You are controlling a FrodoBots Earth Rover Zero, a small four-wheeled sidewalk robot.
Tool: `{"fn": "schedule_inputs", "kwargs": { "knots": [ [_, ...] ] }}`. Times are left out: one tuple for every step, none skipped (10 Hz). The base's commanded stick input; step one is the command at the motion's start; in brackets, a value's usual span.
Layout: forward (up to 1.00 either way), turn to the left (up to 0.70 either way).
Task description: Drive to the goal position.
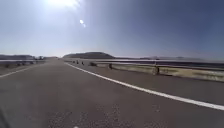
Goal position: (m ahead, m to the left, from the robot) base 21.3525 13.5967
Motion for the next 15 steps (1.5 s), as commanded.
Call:
{"fn": "schedule_inputs", "kwargs": {
  "knots": [
    [0.7,0.22],
    [0.7,0.03],
    [0.7,0.0],
    [0.7,0.0],
    [0.7,0.0],
    [0.7,0.0],
    [0.7,0.0],
    [0.7,0.0],
    [0.7,0.0],
    [0.7,0.0],
    [0.7,0.0],
    [0.7,0.0],
    [0.7,0.0],
    [0.7,0.0],
    [0.7,0.0]
  ]
}}
